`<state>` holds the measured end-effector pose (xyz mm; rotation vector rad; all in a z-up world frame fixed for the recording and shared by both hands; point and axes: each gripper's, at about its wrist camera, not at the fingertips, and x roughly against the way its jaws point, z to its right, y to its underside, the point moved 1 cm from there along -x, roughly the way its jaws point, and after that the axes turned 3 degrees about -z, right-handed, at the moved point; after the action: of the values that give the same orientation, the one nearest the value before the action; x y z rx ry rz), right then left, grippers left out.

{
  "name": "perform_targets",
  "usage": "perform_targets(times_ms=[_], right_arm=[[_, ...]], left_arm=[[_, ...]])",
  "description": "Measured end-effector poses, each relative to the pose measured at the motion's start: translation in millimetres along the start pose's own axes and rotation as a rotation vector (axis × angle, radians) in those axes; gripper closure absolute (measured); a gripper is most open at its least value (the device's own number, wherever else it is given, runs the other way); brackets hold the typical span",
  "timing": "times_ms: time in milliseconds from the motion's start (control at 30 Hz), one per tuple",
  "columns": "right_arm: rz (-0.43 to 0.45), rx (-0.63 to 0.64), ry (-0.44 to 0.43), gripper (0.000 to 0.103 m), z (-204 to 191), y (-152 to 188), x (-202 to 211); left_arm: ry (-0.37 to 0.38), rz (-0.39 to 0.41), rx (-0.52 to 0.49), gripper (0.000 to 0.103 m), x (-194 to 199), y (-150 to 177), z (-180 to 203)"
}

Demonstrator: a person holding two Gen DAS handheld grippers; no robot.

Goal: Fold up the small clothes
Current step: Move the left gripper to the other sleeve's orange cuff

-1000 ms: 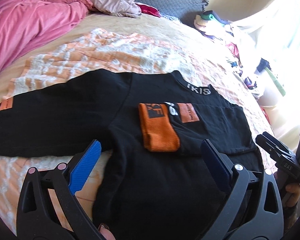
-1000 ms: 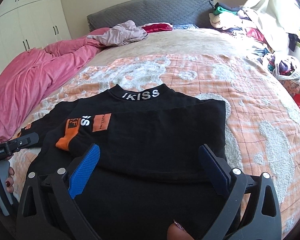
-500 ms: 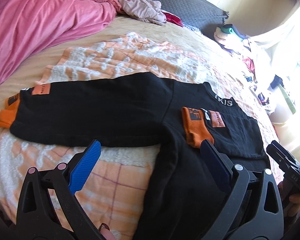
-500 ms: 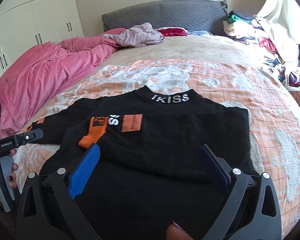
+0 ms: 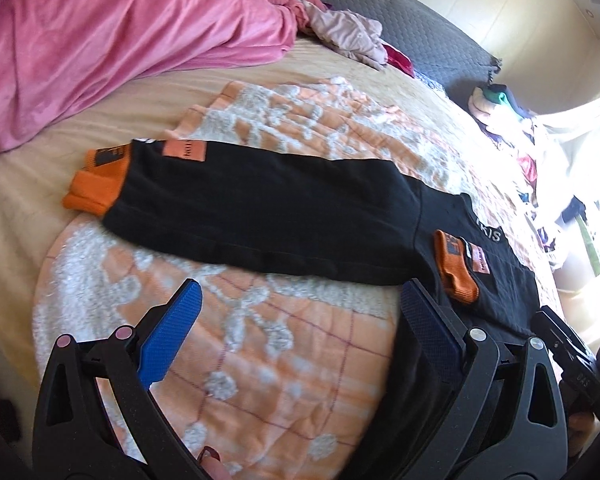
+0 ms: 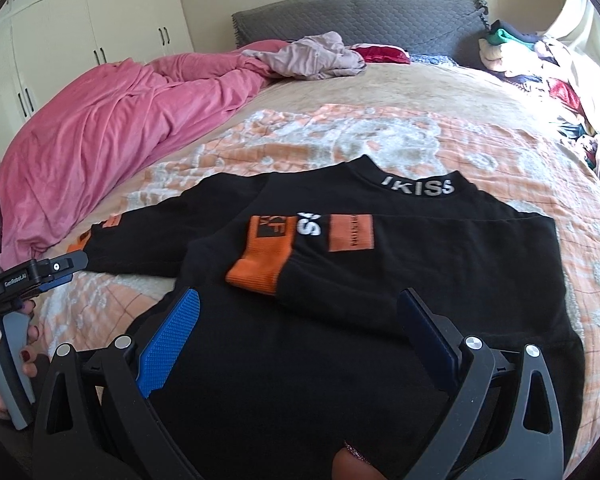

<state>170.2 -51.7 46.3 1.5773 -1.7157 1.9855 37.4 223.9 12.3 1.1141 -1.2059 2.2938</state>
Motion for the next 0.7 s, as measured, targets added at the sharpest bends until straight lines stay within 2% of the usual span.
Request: perform_targets(times_ms=[233,700], right_arm=[[-0.013,0.06,-0.007,0.005,-37.0,-5.7,-9.9],[-0.06,0.167,-0.013,0.005,-93.3,-3.3,-29.2]], left_arm=[[-0.002,0.004,0.055,0.01,5.6,1.8,-26.3],[0.004,0.036,0.256,0.01,1.9,-0.7,-91.6]])
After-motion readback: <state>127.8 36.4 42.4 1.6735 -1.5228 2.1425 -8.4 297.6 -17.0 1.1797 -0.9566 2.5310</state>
